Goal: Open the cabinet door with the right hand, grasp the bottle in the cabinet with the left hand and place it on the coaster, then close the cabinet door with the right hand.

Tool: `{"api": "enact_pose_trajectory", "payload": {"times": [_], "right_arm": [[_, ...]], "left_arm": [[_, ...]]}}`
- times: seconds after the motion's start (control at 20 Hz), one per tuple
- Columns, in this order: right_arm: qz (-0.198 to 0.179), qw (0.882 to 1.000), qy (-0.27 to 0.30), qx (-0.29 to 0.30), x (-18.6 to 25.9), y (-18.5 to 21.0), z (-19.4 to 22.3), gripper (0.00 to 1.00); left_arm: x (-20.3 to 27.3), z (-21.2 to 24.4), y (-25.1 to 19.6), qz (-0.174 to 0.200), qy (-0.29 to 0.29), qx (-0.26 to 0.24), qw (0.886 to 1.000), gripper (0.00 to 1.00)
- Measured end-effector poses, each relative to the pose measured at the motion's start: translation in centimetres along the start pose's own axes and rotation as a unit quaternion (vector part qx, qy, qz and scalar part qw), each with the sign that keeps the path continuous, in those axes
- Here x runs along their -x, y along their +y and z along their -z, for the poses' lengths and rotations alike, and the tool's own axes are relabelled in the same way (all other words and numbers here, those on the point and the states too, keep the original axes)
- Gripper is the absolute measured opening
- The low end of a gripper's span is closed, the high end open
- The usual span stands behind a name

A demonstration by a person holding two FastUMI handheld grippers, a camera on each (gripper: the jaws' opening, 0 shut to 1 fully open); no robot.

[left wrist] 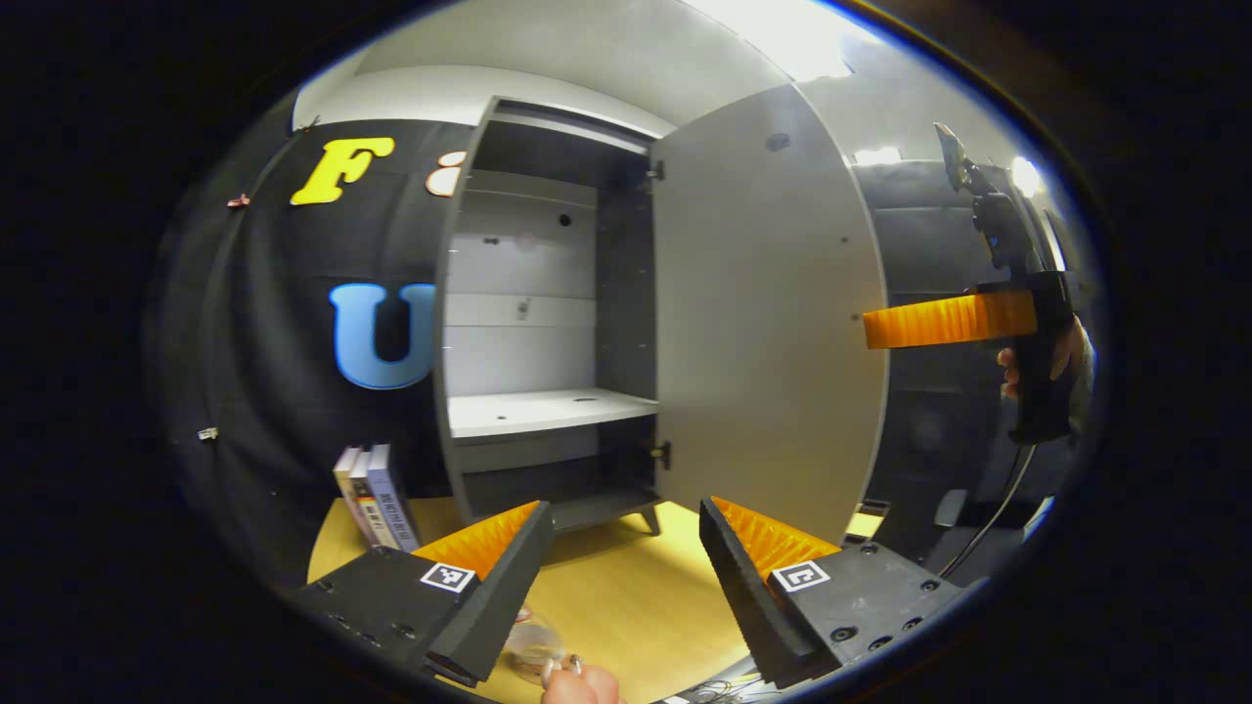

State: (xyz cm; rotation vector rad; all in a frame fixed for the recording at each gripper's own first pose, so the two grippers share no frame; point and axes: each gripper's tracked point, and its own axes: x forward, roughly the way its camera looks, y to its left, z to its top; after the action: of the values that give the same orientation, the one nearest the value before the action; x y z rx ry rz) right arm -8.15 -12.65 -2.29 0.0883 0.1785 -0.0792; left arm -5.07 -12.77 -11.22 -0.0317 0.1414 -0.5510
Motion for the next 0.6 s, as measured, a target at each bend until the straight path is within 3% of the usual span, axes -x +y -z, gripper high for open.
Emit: {"api": "enact_pose_trajectory", "payload": {"times": [0.1, 0.3, 0.45, 0.5, 0.6], "right_arm": [[0.036, 0.999, -0.01, -0.019, 1.9, -2.3, -0.2, 0.96], [0.119, 0.993, -0.018, -0.018, 3.8, -8.3, -0.1, 0.94], [0.156, 0.987, -0.026, -0.026, 3.7, -12.5, -0.5, 0.97], [0.164, 0.986, -0.029, -0.021, 3.3, -13.7, -0.7, 0.92], [0.155, 0.987, -0.032, -0.016, 2.2, -14.5, -1.2, 1.0]], "left_arm": [[-1.3, 0.0, -2.9, 0.053, 0.011, 0.021, 0.998, 0.95], [-4.3, -0.5, -5.9, 0.116, 0.024, 0.035, 0.992, 0.93], [-7.0, -1.8, -7.1, 0.141, 0.017, 0.041, 0.989, 0.92], [-7.8, -1.8, -7.2, 0.143, 0.018, 0.046, 0.988, 0.92], [-9.3, -2.4, -7.3, 0.141, 0.018, 0.056, 0.988, 0.92]]}}
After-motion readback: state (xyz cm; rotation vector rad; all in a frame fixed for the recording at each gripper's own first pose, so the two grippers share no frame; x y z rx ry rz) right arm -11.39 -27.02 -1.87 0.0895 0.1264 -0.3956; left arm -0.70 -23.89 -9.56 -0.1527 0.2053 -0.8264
